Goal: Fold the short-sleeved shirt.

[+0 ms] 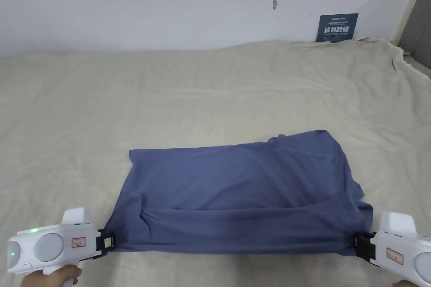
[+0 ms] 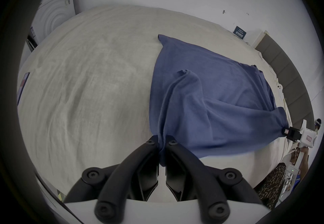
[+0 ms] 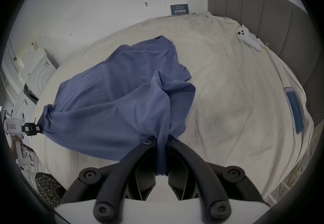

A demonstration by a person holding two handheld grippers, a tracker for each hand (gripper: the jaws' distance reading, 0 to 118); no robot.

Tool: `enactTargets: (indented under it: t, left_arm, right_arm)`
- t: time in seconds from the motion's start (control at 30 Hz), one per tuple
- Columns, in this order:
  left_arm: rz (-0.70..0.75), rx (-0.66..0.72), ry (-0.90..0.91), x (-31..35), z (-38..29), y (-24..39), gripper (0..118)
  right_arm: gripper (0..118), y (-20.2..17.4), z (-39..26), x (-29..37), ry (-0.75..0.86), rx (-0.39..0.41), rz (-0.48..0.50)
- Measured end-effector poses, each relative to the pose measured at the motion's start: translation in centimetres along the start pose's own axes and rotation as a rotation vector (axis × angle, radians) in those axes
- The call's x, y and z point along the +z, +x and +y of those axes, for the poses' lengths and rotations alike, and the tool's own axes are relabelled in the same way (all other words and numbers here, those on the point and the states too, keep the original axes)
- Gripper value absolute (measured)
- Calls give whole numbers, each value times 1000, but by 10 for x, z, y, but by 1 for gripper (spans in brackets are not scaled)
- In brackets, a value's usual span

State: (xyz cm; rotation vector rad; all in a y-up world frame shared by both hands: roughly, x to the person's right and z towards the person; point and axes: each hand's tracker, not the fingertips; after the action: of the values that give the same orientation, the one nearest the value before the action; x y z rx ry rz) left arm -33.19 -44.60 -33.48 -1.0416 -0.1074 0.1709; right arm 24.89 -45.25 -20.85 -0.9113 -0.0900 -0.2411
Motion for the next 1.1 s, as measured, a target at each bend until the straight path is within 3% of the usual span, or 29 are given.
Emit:
enactTargets:
  t: [0.43,0.9,0.93,1.0,1.03,1.07,1.1]
  left_arm:
    - [-14,4,-24,47,-78,-23,3]
    - [59,110,-88,24,-106,-23,6]
    - [64,110,-89,25,-105,-20,11]
    - [85,86,-85,32,-104,-12,37]
    - [121,65,-78,35,-103,-8,57]
    - [141,51,-64,40,-101,-5,81]
    - [148,42,-36,45,-99,-1,94]
  right_arm:
    - [7,4,-55,55,-24,-13,37]
    - [8,2,-84,25,-155,-64,-37]
    - [10,0,-82,28,-155,-48,-39]
    - [26,-3,-79,35,-149,-35,-50]
    - [39,-5,-77,42,-134,-28,-66]
    - [61,-7,-73,48,-113,-20,-75]
    - [76,-8,-69,55,-88,-9,-77]
